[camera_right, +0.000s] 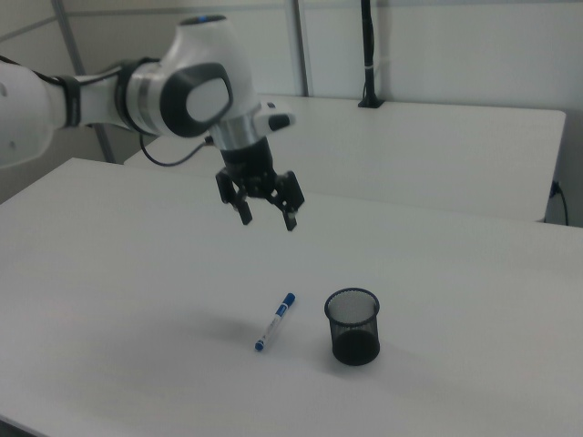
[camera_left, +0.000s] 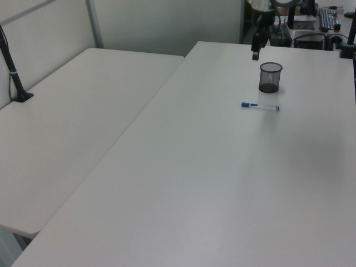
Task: Insert the marker
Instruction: 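Lower the gripper over the marker and close it around the marker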
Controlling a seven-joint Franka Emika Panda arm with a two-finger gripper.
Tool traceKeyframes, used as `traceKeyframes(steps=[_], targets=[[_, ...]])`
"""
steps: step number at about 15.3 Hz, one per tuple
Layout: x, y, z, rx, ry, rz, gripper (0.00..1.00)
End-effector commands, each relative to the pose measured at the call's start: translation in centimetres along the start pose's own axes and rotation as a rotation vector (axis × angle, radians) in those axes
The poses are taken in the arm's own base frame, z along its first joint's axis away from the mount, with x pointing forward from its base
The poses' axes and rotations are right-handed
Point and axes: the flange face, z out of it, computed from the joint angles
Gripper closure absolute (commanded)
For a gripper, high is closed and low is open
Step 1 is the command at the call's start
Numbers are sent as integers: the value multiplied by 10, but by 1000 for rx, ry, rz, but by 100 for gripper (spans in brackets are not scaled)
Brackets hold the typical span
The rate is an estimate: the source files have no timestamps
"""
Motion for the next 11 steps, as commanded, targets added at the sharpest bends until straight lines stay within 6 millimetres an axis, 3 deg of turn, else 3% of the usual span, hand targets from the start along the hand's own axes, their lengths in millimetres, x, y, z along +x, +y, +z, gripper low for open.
traceKeyframes(steps=[1, 6, 11], targets=[[7, -4, 53, -15, -16, 14, 0], [6, -9, 116, -6, -27, 19, 0], [9, -16, 154, -10, -46, 48, 3]])
